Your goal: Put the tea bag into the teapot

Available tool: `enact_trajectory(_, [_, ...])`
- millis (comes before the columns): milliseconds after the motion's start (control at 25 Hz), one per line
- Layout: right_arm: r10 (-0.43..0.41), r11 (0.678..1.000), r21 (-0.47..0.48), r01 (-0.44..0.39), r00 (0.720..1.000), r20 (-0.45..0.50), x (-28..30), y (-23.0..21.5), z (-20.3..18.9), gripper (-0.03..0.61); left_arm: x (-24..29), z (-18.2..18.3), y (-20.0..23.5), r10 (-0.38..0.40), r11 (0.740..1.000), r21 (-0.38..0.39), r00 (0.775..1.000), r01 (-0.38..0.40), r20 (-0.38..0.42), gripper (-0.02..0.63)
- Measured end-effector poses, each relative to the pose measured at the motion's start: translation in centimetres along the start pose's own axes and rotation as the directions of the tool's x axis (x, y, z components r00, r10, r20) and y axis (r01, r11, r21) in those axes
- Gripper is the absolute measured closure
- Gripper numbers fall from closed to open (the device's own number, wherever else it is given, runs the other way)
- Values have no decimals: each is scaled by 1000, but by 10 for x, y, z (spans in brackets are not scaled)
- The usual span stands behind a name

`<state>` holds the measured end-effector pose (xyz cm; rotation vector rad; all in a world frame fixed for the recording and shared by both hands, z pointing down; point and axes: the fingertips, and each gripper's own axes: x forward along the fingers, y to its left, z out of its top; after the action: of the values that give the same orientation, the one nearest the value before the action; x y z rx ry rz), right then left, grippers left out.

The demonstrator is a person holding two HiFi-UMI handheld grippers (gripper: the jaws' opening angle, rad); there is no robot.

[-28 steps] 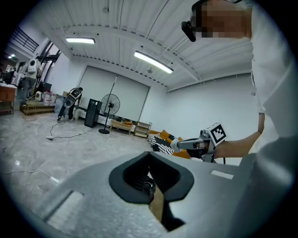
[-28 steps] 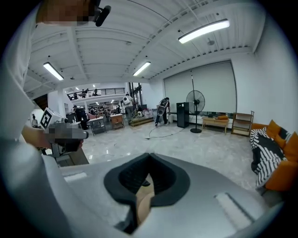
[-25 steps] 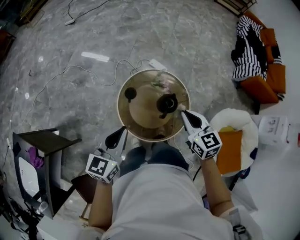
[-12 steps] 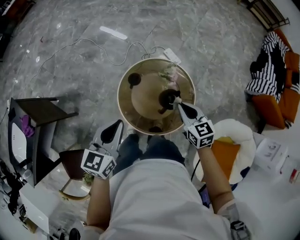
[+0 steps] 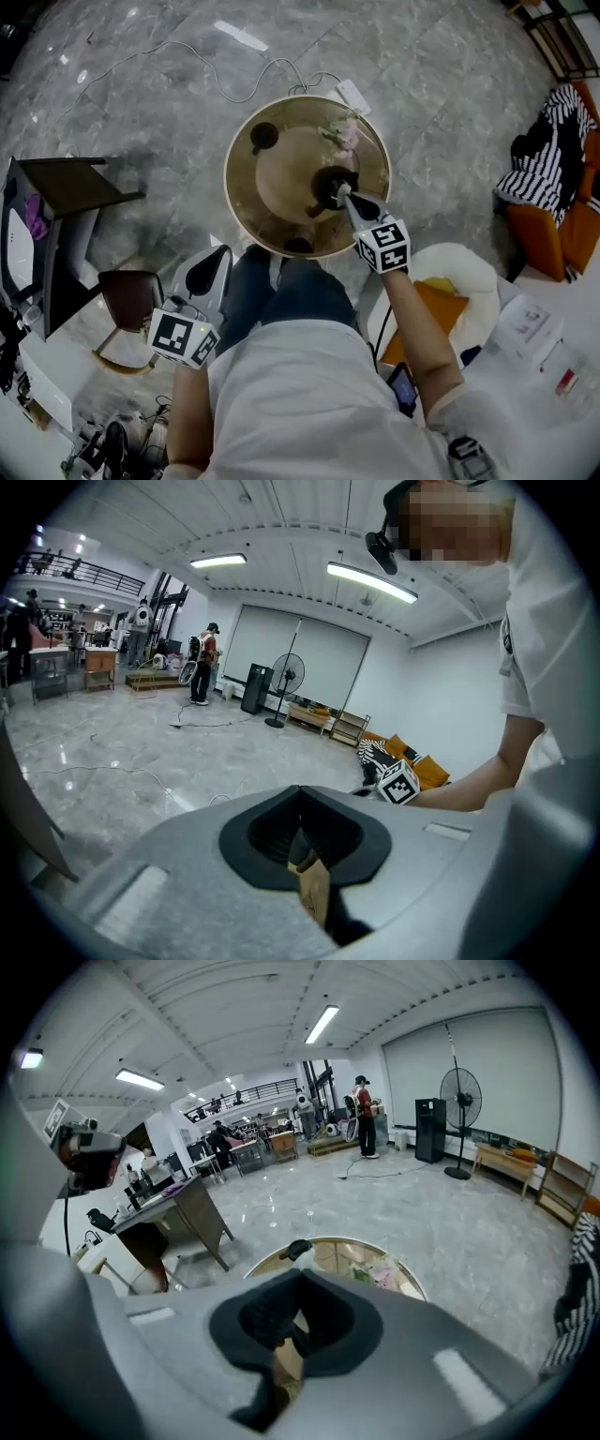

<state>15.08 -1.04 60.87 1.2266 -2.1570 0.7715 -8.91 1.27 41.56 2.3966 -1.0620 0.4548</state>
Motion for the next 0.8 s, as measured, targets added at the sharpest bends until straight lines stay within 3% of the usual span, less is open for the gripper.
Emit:
enact_trajectory(440, [3,1000,-23,-7,990,-138,59,-25,-59,575,0,-29,-4,48,998,-32,997,-50,-57,607])
enact_trajectory(800, [-28,997,-70,12,972,-233,86,-36,-81,575,-2,-38,2,78,995,-52,994,-82,-70,607])
